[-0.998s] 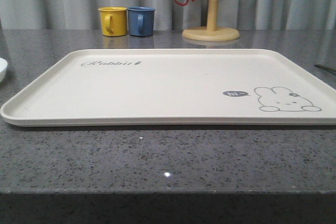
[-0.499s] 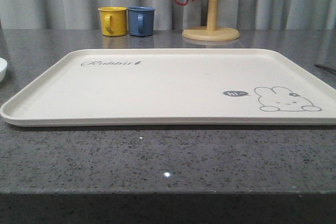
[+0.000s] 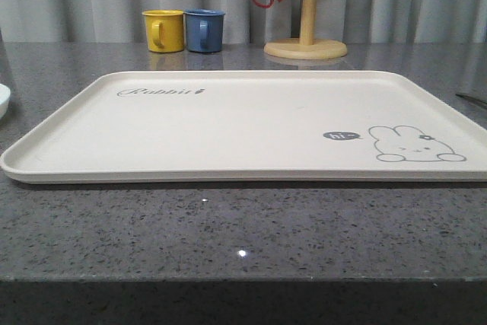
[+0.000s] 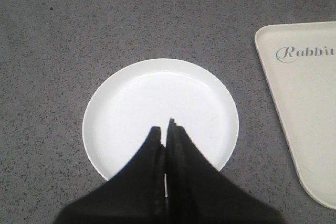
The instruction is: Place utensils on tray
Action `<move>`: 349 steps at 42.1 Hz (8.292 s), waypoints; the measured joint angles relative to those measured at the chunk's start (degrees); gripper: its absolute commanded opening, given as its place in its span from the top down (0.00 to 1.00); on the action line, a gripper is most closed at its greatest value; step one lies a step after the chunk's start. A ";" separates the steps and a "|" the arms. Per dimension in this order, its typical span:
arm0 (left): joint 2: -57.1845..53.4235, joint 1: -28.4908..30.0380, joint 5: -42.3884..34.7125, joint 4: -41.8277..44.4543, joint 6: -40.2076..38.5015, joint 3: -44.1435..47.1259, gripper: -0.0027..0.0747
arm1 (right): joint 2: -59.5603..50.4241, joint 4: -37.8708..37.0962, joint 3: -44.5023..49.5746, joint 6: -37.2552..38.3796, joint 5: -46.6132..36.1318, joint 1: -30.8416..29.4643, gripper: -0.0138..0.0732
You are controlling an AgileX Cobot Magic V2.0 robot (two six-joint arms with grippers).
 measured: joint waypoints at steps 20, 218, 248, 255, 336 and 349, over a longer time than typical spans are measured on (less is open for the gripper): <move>0.00 0.00 -0.63 0.13 0.03 0.00 0.38 | 0.00 0.00 0.00 0.00 0.48 0.00 0.30; 63.87 -16.84 14.35 -16.92 -0.78 -37.09 0.58 | 0.00 0.00 0.00 0.08 0.48 0.00 0.30; 19.04 -16.84 9.59 -13.93 7.35 -15.57 0.58 | 0.00 0.00 0.00 -0.16 0.48 0.00 0.30; 12.01 -16.84 9.46 -13.93 7.49 -8.53 0.58 | 0.00 0.00 0.00 -0.16 0.48 0.00 0.30; -0.41 -16.84 8.42 -17.90 7.49 -5.67 0.58 | 8.55 -1.61 -4.36 0.04 8.59 0.00 0.30; -0.41 -16.84 8.42 -17.90 7.49 -5.67 0.58 | 32.01 -1.61 -15.62 0.04 10.88 0.00 0.31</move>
